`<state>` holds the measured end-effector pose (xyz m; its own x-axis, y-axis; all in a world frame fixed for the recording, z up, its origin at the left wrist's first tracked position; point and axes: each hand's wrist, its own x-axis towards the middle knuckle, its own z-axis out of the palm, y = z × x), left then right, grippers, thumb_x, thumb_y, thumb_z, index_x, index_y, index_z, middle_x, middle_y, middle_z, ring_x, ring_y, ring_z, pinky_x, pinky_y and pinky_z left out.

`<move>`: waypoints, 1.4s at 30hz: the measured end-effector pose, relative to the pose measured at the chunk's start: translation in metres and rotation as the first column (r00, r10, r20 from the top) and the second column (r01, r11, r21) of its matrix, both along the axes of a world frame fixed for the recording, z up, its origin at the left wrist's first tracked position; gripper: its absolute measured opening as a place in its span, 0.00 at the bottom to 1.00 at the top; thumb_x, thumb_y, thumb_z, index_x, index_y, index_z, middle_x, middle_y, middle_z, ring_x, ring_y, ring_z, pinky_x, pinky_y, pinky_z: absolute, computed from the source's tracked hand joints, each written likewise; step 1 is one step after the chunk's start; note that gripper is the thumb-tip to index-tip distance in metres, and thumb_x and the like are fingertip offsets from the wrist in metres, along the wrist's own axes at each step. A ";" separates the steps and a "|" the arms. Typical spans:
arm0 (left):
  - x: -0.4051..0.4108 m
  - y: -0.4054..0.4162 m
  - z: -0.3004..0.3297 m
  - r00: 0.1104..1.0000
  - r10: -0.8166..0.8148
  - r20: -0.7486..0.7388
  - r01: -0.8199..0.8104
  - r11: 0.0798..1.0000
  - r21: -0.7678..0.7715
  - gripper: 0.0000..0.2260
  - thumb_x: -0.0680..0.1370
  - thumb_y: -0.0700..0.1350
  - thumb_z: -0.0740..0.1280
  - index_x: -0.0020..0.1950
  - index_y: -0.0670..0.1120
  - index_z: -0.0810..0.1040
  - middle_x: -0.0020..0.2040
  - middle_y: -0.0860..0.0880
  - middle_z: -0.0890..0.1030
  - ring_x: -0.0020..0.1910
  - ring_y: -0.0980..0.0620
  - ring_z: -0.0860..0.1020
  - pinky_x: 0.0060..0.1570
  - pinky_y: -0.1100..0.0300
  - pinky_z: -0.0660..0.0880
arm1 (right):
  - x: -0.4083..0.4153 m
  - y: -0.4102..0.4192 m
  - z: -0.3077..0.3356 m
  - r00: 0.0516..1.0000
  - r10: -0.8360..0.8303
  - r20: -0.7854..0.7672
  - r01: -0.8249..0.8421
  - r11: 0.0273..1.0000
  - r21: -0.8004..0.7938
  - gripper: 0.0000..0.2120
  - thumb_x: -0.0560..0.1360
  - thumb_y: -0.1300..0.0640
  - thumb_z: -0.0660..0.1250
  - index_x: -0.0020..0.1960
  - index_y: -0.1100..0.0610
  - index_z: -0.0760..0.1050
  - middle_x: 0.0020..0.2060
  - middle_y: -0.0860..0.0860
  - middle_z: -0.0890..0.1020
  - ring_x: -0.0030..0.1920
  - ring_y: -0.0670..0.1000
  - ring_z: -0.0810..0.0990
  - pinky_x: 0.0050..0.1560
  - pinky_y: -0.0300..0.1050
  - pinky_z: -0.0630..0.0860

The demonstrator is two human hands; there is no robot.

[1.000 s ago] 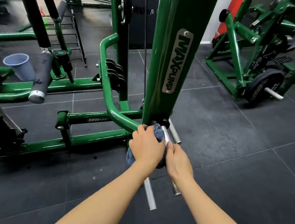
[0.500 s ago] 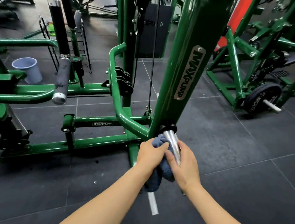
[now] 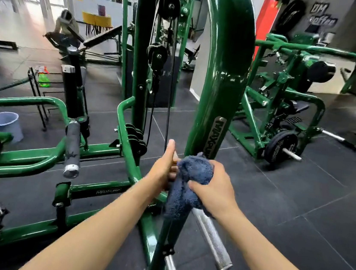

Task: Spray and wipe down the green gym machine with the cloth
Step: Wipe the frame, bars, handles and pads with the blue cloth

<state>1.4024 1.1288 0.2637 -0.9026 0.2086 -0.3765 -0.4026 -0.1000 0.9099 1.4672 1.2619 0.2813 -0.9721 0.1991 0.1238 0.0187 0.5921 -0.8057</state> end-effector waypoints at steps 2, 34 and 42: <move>-0.017 -0.006 0.017 0.993 0.097 -0.066 -0.097 0.995 0.000 0.22 0.78 0.64 0.59 0.41 0.46 0.74 0.37 0.47 0.76 0.32 0.51 0.72 0.35 0.59 0.68 | -0.001 -0.004 0.028 0.956 -0.113 -0.270 0.125 0.992 0.026 0.27 0.66 0.58 0.76 0.61 0.53 0.70 0.54 0.48 0.76 0.57 0.54 0.74 0.57 0.48 0.73; -0.072 -0.004 0.024 0.983 -0.028 -0.181 0.021 0.999 -0.039 0.22 0.81 0.42 0.52 0.35 0.28 0.70 0.30 0.42 0.81 0.25 0.56 0.70 0.29 0.63 0.66 | -0.050 -0.044 -0.021 0.679 -0.409 -0.610 0.438 0.892 -0.111 0.35 0.64 0.60 0.79 0.66 0.54 0.66 0.61 0.54 0.74 0.62 0.57 0.73 0.63 0.51 0.70; -0.076 0.007 0.096 0.971 0.134 -0.196 -0.101 0.980 0.169 0.16 0.79 0.45 0.59 0.31 0.49 0.64 0.26 0.51 0.71 0.28 0.53 0.67 0.27 0.66 0.64 | -0.070 -0.052 0.083 0.575 -0.355 -0.737 0.433 0.897 -0.094 0.41 0.66 0.55 0.77 0.73 0.63 0.61 0.68 0.59 0.69 0.70 0.57 0.66 0.70 0.39 0.59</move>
<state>1.3259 1.1362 0.3594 -0.9788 0.1377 -0.1517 -0.1857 -0.2836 0.9408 1.3974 1.2101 0.3640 -0.3873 0.4905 0.7807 -0.2923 0.7377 -0.6085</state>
